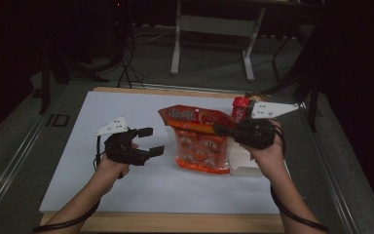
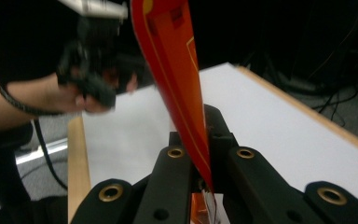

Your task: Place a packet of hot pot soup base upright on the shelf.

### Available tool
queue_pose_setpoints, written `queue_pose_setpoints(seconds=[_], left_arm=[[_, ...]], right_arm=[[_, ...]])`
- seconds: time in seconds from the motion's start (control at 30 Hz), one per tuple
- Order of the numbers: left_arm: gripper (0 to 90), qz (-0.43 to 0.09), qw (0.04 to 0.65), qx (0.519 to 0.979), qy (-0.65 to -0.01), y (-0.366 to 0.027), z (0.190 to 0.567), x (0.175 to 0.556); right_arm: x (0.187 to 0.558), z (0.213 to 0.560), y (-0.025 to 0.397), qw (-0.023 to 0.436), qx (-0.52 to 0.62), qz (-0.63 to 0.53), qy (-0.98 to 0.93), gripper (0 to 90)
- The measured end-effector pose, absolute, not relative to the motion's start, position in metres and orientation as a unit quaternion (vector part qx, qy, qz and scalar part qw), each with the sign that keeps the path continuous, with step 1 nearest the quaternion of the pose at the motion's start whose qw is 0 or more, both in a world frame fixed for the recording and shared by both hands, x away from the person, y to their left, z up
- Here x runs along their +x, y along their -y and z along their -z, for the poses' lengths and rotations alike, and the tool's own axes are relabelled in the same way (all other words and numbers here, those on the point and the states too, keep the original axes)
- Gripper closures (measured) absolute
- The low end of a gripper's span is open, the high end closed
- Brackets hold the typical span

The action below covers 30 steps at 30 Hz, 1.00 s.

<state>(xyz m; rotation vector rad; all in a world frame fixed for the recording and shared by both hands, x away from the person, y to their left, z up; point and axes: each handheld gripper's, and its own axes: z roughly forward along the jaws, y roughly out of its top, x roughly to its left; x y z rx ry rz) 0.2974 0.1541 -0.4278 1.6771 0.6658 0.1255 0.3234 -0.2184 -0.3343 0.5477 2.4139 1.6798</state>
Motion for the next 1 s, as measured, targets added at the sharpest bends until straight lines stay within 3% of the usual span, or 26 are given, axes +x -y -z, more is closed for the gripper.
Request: queue_pose_setpoints(seconds=[0.13,0.53,1.0], left_arm=[[1.7,-0.056,0.611,0.732,-0.296,-0.158,0.439,0.294],[0.0,-0.069,0.59,0.732,-0.333,-0.188,0.468,0.277],[0.0,-0.067,0.569,0.743,-0.348,-0.197,0.499,0.266]], right_arm=[[0.327,0.316,0.232,0.097,0.194,-0.574,-0.79,90.0],[0.333,0.288,0.288,0.153,0.245,-0.582,-0.76,90.0],[0.334,0.321,0.338,0.153,0.305,-0.571,-0.746,90.0]])
